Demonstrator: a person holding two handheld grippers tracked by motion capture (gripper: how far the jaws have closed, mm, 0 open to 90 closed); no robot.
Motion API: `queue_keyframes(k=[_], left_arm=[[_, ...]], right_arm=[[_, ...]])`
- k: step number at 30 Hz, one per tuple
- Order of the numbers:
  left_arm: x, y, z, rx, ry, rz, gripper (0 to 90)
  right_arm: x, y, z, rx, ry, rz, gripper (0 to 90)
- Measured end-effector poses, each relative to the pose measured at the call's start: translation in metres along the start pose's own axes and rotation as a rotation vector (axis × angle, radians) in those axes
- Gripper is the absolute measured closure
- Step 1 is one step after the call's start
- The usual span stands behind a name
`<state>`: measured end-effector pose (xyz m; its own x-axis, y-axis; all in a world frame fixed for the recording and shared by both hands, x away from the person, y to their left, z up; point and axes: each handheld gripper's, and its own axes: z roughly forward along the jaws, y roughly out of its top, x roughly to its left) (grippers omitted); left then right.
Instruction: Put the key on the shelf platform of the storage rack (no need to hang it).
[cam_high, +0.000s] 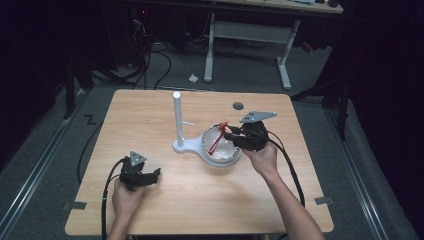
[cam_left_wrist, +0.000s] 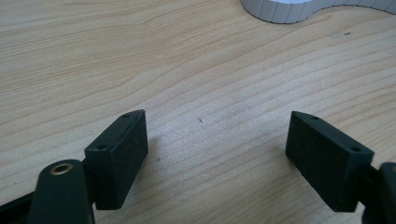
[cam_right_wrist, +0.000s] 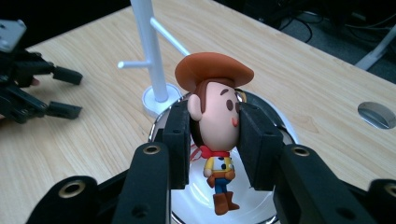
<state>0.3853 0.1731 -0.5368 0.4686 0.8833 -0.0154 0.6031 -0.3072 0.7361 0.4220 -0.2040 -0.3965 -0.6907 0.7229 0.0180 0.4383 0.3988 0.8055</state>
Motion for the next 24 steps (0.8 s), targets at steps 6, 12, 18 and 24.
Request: queue_keyframes(k=[6,12,18,24], left_arm=[[0.000,0.000,0.000,0.000,-0.001,0.000,21.5],[0.000,0.000,0.000,0.000,-0.001,0.000,21.5],[0.000,0.000,0.000,0.000,0.000,0.000,21.4],[0.000,0.000,0.000,0.000,-0.001,0.000,21.4]], right_arm=[[0.001,-0.010,0.015,0.037,0.006,0.011,66.6],[0.001,-0.013,0.022,0.056,0.007,0.016,66.5],[0.001,-0.017,0.031,0.082,0.009,0.021,66.5],[-0.001,-0.024,0.041,0.097,0.002,0.034,66.4]])
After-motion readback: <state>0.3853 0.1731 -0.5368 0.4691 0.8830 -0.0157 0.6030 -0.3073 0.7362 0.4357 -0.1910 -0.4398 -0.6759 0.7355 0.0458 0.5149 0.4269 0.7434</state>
